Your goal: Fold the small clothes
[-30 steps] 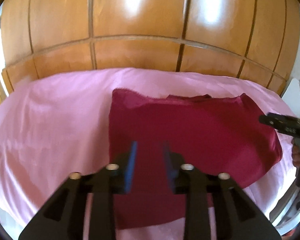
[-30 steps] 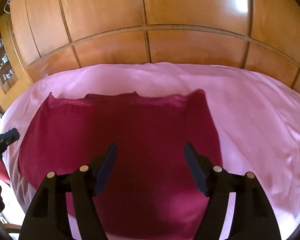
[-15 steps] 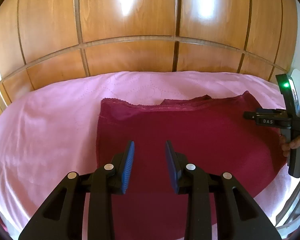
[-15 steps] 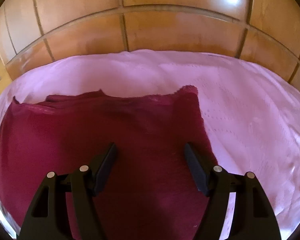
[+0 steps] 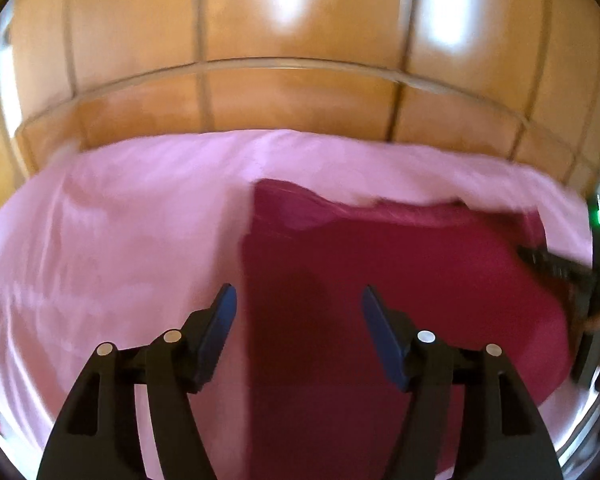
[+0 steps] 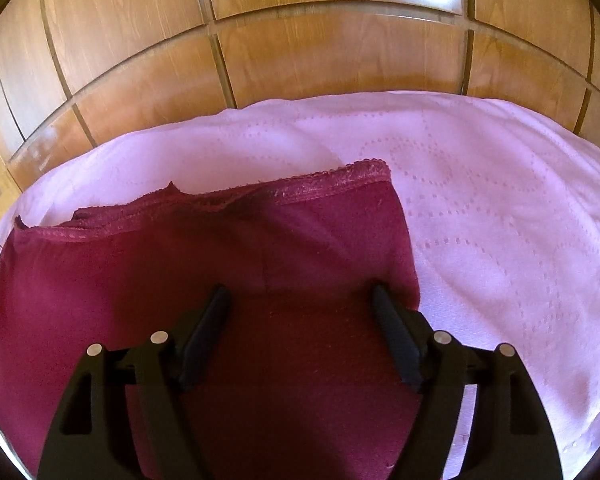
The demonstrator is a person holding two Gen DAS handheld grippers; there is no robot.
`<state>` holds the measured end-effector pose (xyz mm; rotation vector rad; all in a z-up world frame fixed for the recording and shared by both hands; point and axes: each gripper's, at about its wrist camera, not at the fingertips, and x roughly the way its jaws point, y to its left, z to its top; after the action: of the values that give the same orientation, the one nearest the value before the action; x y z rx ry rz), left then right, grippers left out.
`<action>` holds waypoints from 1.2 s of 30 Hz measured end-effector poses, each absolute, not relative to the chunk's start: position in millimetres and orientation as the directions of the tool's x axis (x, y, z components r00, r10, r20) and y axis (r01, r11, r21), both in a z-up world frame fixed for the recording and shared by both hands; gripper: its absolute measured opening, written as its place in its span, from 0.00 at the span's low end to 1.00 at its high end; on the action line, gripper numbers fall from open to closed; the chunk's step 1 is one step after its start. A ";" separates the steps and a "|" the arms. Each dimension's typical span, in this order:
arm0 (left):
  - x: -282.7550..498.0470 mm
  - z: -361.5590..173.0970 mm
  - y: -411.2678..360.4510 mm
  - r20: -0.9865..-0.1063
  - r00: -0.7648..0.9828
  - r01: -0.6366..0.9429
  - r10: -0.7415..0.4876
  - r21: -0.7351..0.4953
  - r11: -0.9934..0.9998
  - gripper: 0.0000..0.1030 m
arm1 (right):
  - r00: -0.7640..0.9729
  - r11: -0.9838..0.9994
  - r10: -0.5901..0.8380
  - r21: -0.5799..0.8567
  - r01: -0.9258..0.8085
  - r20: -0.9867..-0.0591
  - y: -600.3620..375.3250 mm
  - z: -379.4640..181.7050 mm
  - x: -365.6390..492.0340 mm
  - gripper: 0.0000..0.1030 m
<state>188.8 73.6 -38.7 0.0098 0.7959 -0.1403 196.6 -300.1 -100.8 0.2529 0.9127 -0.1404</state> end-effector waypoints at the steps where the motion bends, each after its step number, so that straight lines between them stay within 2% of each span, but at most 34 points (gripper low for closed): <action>1: 193.1 -37.1 83.1 -0.716 0.686 0.111 -0.133 -0.077 0.991 0.62 | 0.608 0.961 -0.012 0.158 0.226 -0.794 -299.9 -100.6 195.6 0.73; 2: 197.3 -36.1 91.6 -0.719 0.679 0.097 -0.148 -0.111 0.989 0.61 | 0.609 0.961 -0.011 0.160 0.226 -0.793 -299.7 -100.7 195.8 0.73; 4: 207.2 -35.5 108.9 -0.725 0.660 0.078 -0.195 -0.192 0.978 0.53 | 0.614 0.960 -0.006 0.167 0.224 -0.790 -299.8 -100.6 194.5 0.74; 9: 230.5 -40.2 127.1 -0.736 0.611 0.046 -0.292 -0.335 0.941 0.52 | 0.623 0.958 0.001 0.180 0.224 -0.782 -299.9 -101.0 194.3 0.74; 14: 257.6 -52.5 121.8 -0.757 0.562 0.024 -0.334 -0.388 0.921 0.52 | 0.631 0.955 0.011 0.195 0.223 -0.776 -301.0 -100.7 193.1 0.74; 18: 281.3 -70.7 116.8 -0.799 0.521 -0.029 -0.302 -0.370 0.929 0.51 | 0.634 0.954 0.017 0.202 0.221 -0.773 -301.7 -101.2 193.1 0.75; 19: 286.4 -73.8 115.4 -0.803 0.513 -0.037 -0.303 -0.373 0.927 0.46 | 0.635 0.954 0.019 0.205 0.220 -0.772 -302.1 -101.3 193.1 0.75; 21: 293.9 -78.0 113.9 -0.812 0.501 -0.052 -0.299 -0.373 0.926 0.18 | 0.636 0.953 0.020 0.206 0.220 -0.771 -302.4 -101.5 193.3 0.75; 23: 289.3 -69.7 114.4 -0.781 0.557 -0.056 -0.282 -0.374 0.926 0.13 | 0.637 0.952 0.023 0.212 0.221 -0.771 -303.0 -101.7 193.2 0.75; 25: 271.8 -53.7 107.2 -0.722 0.643 -0.026 -0.256 -0.355 0.935 0.13 | 0.638 0.951 0.024 0.214 0.222 -0.769 -303.3 -101.9 193.3 0.75; 26: 270.0 -53.7 104.4 -0.720 0.654 -0.030 -0.232 -0.331 0.943 0.13 | 0.640 0.951 0.025 0.215 0.222 -0.768 -303.2 -102.1 193.2 0.75; 29: 288.5 -84.6 96.2 -0.809 0.572 -0.078 -0.133 -0.216 0.973 0.14 | 0.639 0.951 0.025 0.216 0.222 -0.769 -302.5 -102.5 193.6 0.75; 30: 295.7 -98.0 92.5 -0.834 0.544 -0.086 -0.095 -0.169 0.982 0.18 | 0.639 0.951 0.025 0.215 0.221 -0.769 -302.7 -102.6 193.9 0.75; 32: 300.8 -106.9 85.7 -0.827 0.562 -0.088 -0.035 -0.102 0.991 0.25 | 0.637 0.952 0.021 0.210 0.222 -0.771 -301.7 -102.4 194.3 0.75; 35: 302.1 -103.6 86.1 -0.830 0.557 -0.103 -0.025 -0.099 0.990 0.26 | 0.637 0.951 0.023 0.213 0.222 -0.770 -302.6 -102.7 194.7 0.75; 36: 301.3 -102.2 87.9 -0.831 0.556 -0.113 -0.021 -0.101 0.988 0.35 | 0.638 0.951 0.026 0.216 0.222 -0.770 -302.6 -102.6 195.1 0.76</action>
<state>301.3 87.9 -102.2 -0.1489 0.9812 0.0544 195.1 -302.6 -102.6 0.3047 0.8756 -0.1137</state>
